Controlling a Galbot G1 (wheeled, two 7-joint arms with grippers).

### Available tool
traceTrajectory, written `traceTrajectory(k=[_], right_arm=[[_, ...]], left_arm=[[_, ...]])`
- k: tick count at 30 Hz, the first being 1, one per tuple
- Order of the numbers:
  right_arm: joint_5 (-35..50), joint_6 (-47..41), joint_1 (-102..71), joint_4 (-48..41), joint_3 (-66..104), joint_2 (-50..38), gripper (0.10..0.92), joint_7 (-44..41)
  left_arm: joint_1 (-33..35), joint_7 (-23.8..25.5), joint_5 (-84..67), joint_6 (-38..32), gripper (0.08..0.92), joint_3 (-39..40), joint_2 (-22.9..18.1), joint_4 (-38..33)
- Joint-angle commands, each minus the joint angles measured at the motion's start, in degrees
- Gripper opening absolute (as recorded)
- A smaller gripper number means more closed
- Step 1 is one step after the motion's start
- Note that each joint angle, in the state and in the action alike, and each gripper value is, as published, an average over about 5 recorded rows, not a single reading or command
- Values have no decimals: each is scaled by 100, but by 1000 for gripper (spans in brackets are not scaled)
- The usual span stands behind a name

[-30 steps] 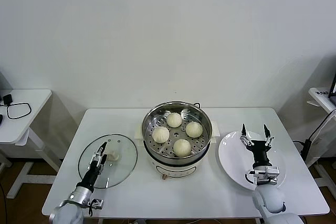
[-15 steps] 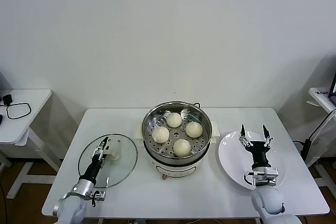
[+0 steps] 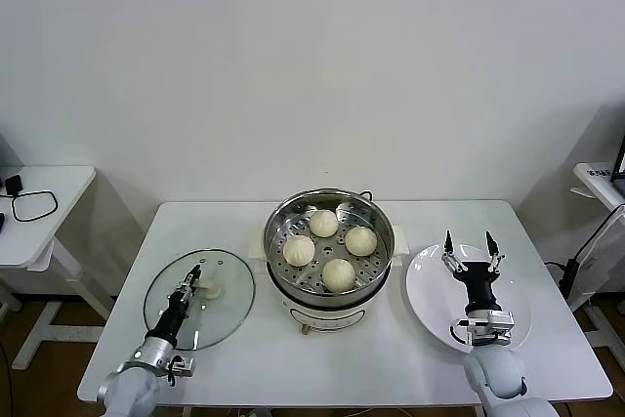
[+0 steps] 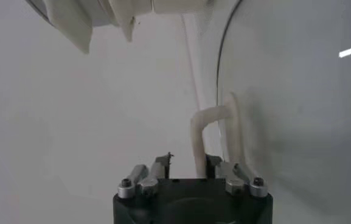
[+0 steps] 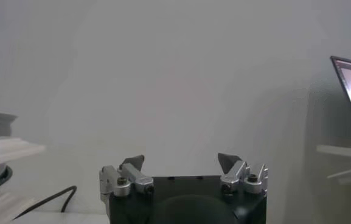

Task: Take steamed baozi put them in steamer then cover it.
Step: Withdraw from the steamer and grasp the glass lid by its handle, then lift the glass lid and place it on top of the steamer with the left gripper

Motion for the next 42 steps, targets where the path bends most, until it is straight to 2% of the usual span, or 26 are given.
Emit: traceTrajectory(k=[1, 5, 15, 22, 29, 34, 37, 42], right_arm=[[-31, 6, 1, 6, -2, 14, 823, -1], [-54, 7, 5, 12, -12, 27, 823, -2], [-113, -9, 52, 58, -87, 70, 823, -1], [-154, -26, 72, 116, -135, 102, 823, 6], [-176, -43, 19, 196, -117, 124, 823, -10], [-211, -67, -32, 203, -61, 110, 823, -35], [-257, -107, -49, 170, -25, 121, 823, -52], [-319, -176, -59, 131, -4, 177, 823, -65]], left_arm=[[30, 68, -486, -2, 264, -18, 71, -126], [107, 195, -970, 139, 192, -100, 167, -476], [56, 830, -1614, 861, 189, -724, 590, -2122], [-219, 1492, -1103, 1311, 189, -435, 611, -3382], [-457, 1985, -719, 1777, 189, 512, 180, -4059], [-447, 2520, -730, 2390, 189, 1451, -97, -4398], [-522, 2786, -729, 2762, 189, 1989, -303, -4419], [-869, 2971, -690, 3297, 189, 2730, -748, -4041]])
